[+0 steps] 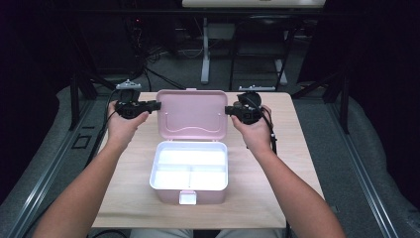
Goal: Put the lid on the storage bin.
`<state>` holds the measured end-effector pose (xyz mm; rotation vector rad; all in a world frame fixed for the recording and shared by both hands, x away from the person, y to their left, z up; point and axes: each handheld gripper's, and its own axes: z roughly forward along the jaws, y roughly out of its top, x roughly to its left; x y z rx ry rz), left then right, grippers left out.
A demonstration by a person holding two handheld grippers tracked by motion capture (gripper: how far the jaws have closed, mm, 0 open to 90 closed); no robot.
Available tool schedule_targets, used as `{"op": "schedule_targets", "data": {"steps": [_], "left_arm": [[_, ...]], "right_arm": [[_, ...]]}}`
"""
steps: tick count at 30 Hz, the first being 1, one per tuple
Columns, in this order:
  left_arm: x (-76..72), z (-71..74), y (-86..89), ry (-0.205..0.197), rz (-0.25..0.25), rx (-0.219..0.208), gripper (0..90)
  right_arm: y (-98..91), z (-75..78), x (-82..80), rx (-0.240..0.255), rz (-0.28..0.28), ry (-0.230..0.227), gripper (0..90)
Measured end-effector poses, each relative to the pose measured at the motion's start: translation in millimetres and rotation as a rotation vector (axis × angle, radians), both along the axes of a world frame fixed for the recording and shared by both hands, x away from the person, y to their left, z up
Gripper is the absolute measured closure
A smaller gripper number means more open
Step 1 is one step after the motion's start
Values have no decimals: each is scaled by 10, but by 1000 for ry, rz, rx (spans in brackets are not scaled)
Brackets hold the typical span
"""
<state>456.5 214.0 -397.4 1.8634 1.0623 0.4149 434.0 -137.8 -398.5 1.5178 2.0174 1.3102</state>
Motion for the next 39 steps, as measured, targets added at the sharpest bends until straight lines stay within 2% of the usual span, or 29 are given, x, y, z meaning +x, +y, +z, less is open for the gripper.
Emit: {"op": "schedule_targets", "data": {"steps": [14,17,21,31,36,39], "left_arm": [[-46,23,11,-14,6,-6,817],[-53,31,21,-18,-2,-9,819],[-65,40,23,-21,-4,-11,822],[-107,67,34,-34,-16,-11,820],[-153,114,64,-45,-32,-35,812],[-186,131,71,-50,-40,-31,809]], "right_arm": [[-8,-23,5,30,1,-15,860],[-18,3,-9,48,0,-38,845],[-25,46,-9,55,2,-43,846],[-29,66,-49,51,2,-61,853],[-27,87,-95,54,9,-73,840],[-31,103,-119,57,15,-82,835]]}}
